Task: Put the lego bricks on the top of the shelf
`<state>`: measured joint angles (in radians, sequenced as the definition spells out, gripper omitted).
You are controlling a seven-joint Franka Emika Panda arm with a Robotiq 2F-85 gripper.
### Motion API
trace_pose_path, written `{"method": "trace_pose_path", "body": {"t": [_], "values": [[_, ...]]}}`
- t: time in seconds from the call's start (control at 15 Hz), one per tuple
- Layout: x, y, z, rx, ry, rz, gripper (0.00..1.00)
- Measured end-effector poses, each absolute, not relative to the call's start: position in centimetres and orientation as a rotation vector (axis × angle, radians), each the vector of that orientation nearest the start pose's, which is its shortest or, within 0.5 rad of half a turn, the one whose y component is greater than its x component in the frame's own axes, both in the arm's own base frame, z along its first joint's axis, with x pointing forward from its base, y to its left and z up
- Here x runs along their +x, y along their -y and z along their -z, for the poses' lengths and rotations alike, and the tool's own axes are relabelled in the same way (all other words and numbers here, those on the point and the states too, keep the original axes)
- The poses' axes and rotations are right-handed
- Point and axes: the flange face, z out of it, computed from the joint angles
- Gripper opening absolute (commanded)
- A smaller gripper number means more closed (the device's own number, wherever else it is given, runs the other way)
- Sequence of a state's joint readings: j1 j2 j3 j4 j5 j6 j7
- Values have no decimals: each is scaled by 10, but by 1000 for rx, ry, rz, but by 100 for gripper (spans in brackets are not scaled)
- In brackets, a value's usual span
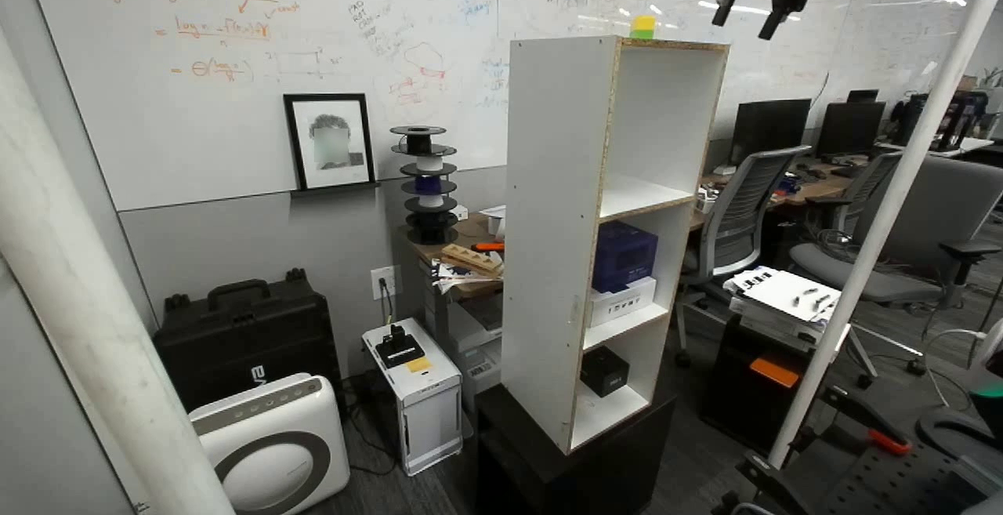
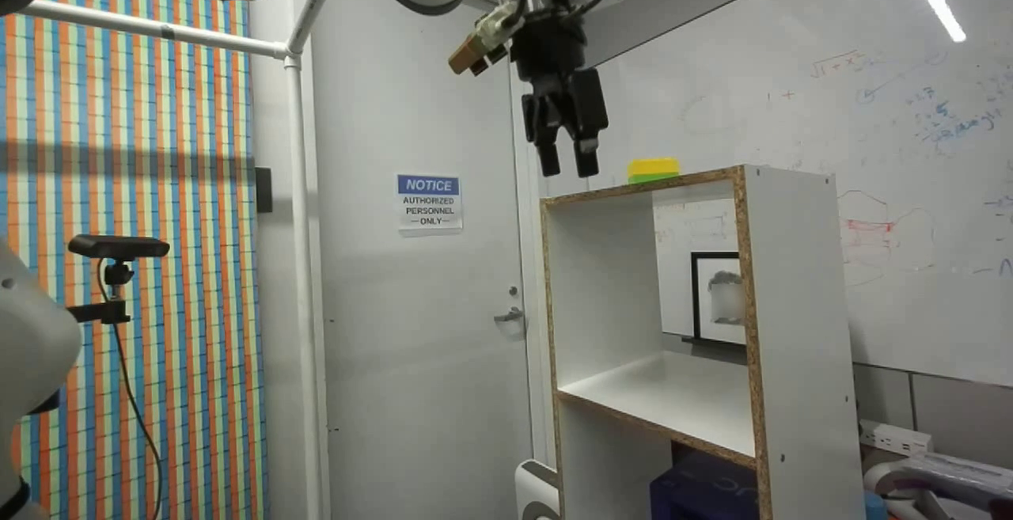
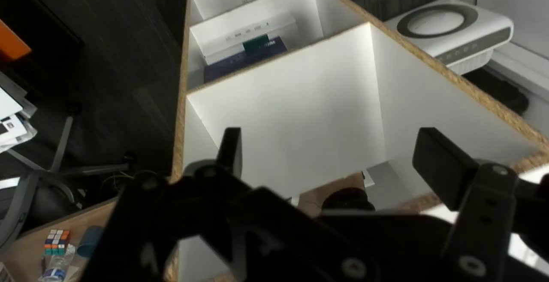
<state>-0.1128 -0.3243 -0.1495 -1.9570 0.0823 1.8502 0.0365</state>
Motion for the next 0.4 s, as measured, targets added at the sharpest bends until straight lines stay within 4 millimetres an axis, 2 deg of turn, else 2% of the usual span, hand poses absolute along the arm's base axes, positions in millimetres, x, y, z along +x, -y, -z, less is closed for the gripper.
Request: {"method": "trace_pose_path", "body": {"t": [0.2,0.4], "values": [[421,146,-581,-3001,-428,233,100],[399,160,-540,-2985,-432,201,100]]}}
